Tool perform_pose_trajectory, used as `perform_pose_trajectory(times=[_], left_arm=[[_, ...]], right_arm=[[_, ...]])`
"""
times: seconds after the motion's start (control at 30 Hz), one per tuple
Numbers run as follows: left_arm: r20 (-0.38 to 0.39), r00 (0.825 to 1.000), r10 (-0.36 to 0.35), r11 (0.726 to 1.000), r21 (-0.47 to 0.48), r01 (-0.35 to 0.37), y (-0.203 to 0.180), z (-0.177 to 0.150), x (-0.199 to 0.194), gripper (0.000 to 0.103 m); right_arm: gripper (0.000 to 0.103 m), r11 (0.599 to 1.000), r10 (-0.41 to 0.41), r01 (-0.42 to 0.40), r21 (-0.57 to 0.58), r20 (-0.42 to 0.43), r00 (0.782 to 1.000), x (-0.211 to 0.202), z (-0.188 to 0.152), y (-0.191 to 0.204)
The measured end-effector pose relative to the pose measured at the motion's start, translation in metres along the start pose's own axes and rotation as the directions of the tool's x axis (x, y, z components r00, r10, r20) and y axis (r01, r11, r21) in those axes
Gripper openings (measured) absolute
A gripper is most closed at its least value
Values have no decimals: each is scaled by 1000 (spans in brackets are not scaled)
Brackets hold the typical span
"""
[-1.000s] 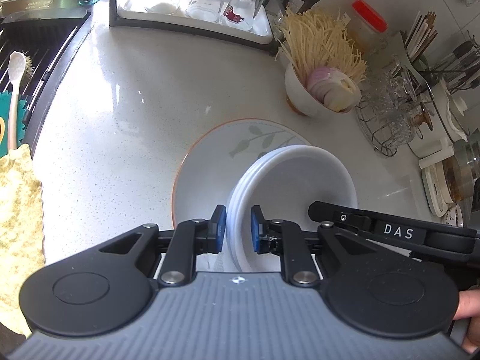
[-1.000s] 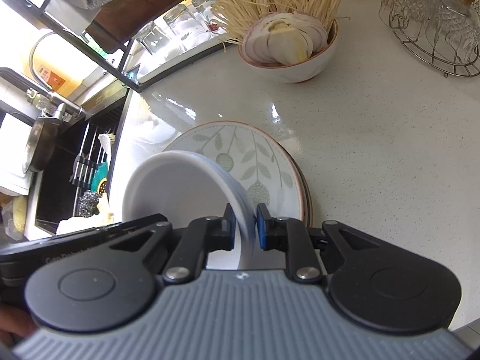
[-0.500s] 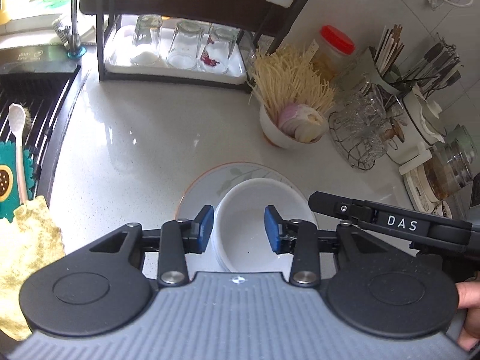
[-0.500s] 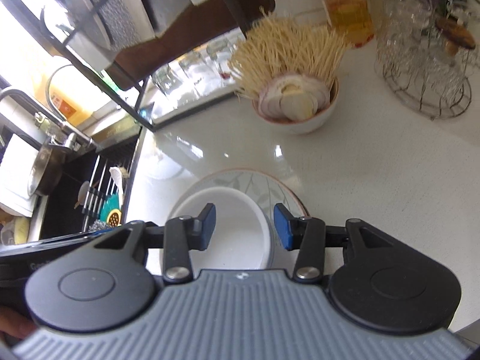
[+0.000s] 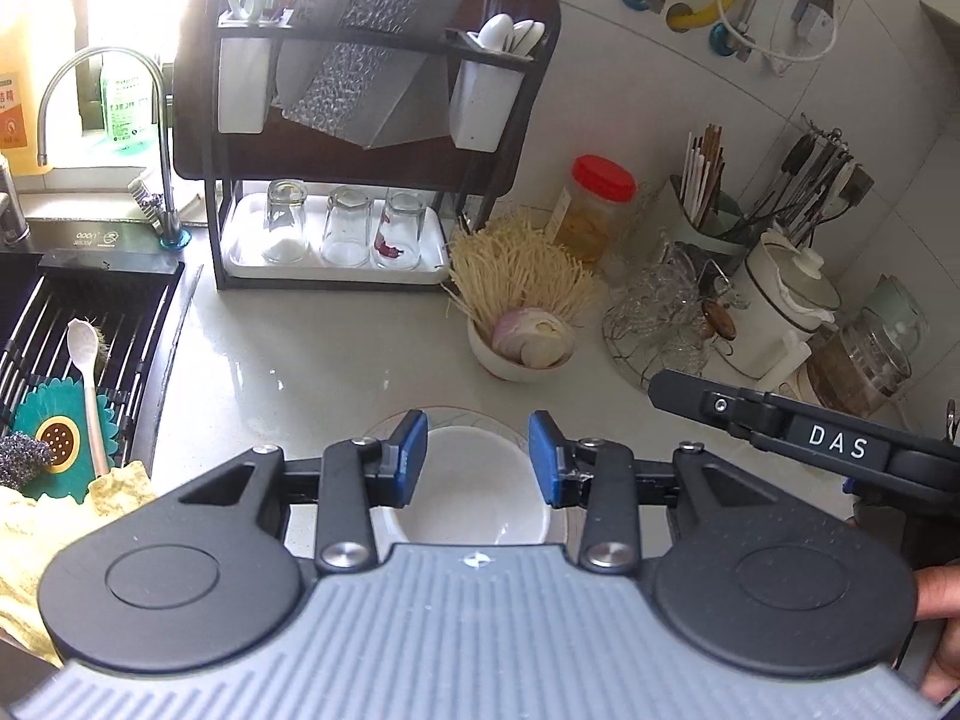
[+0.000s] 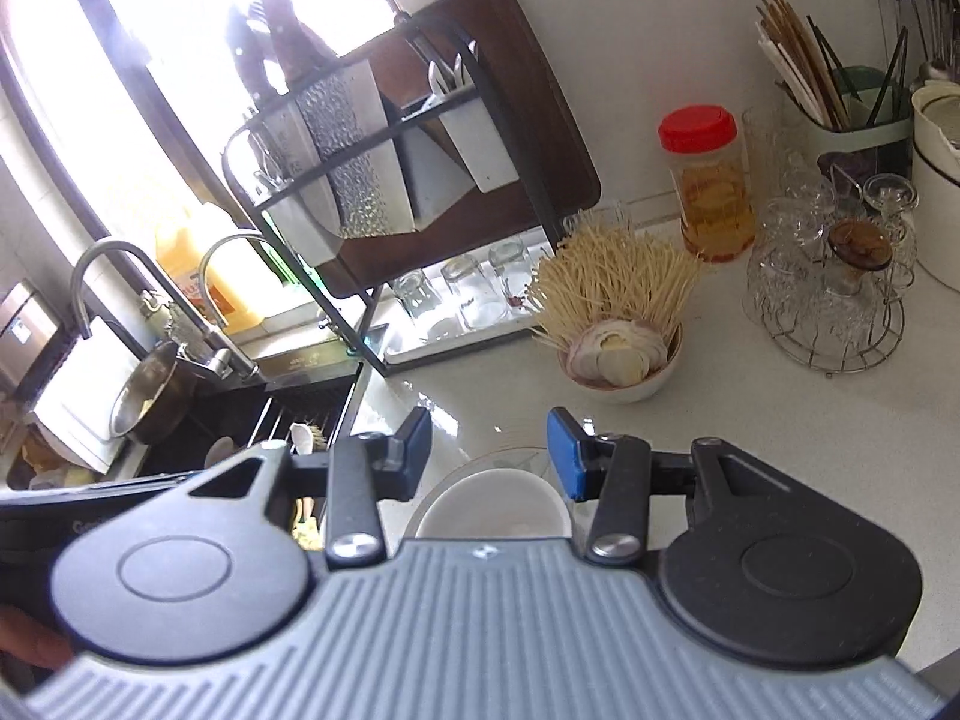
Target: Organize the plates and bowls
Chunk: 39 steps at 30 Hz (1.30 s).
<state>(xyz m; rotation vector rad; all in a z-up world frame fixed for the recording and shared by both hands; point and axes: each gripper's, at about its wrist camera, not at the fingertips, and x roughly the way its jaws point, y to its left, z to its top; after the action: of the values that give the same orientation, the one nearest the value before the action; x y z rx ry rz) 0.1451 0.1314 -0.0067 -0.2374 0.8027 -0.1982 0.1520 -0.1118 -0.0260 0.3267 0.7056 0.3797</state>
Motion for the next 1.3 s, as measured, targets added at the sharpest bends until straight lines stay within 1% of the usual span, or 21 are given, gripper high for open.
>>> perform_pose_trajectory(times=[0.13, 0.23, 0.37, 0.5, 0.67, 0.87, 1.07, 1.23, 1.3], left_arm=[[39, 999, 19, 999, 35, -20, -25, -14, -20, 43], [60, 998, 22, 1000, 21, -23, -37, -25, -36, 43], [91, 995, 50, 999, 10, -51, -51, -43, -58, 43], [97, 992, 77, 997, -4, -77, -61, -60, -78, 43], [100, 989, 108, 994, 0, -108, -74, -82, -98, 43], [101, 988, 116, 993, -14, -116, -89, -105, -115, 43], [105, 988, 115, 993, -9, -115, -107, -126, -125, 43], [103, 990, 100, 995, -34, -97, -115, -137, -128, 43], [102, 989, 103, 994, -31, -101, -119, -141, -128, 43]], right_arm=[[46, 1000, 1, -1, -20, 32, 999, -27, -4, -3], [46, 999, -17, 19, -41, 56, 998, -47, -8, -5], [46, 999, 0, 4, -52, 71, 997, -67, -17, -11], [46, 997, 12, -6, -77, 74, 997, -85, -29, -12], [46, 993, 33, -23, -115, 86, 996, -108, -44, -10], [46, 990, 46, -32, -139, 92, 995, -132, -61, -8], [46, 987, 53, -40, -158, 80, 995, -145, -73, -12], [46, 985, 54, -42, -170, 70, 996, -154, -81, -17], [46, 984, 54, -41, -176, 69, 996, -157, -84, -20]])
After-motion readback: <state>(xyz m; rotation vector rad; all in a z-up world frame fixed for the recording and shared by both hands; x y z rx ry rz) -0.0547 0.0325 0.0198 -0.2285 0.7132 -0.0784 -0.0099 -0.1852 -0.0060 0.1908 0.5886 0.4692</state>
